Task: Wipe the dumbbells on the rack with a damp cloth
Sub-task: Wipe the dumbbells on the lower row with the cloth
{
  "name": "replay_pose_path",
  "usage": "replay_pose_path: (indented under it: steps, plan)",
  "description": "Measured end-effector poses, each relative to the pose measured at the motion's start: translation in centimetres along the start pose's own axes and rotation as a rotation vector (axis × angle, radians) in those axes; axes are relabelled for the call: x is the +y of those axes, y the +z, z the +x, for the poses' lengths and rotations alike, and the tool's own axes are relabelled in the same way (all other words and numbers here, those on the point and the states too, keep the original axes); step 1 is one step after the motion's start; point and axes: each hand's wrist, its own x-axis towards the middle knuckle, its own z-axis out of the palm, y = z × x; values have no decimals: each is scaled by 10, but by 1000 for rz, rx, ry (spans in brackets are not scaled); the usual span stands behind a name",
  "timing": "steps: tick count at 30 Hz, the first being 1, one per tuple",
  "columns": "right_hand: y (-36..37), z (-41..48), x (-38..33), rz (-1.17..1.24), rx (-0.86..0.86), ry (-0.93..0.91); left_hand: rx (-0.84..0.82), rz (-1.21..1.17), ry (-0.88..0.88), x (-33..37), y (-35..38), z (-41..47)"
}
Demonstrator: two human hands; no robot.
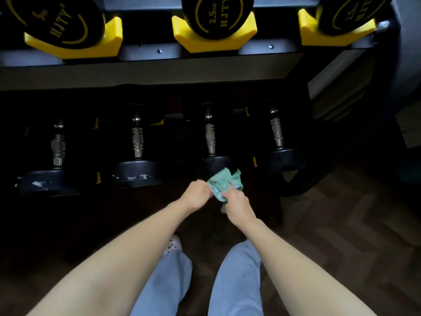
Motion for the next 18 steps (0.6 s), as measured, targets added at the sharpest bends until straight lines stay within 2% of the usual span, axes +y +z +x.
replay_pose_path:
  steps: [4,7,10,14,18]
  plan:
    - [2,-2,7,198,-7,97,29,-74,-39,1,-12,-6]
    - [-15,7,-1,426,78,156,141,-83,-51,1,-25,-7]
    - [-53,19,-10,715,145,217,254,-167,12,12,-46,-9]
    - [-102,40,-21,800,53,134,269,-293,113,44,-76,-5]
    - [-137,69,-21,810,-73,100,257,-392,83,60,-98,18]
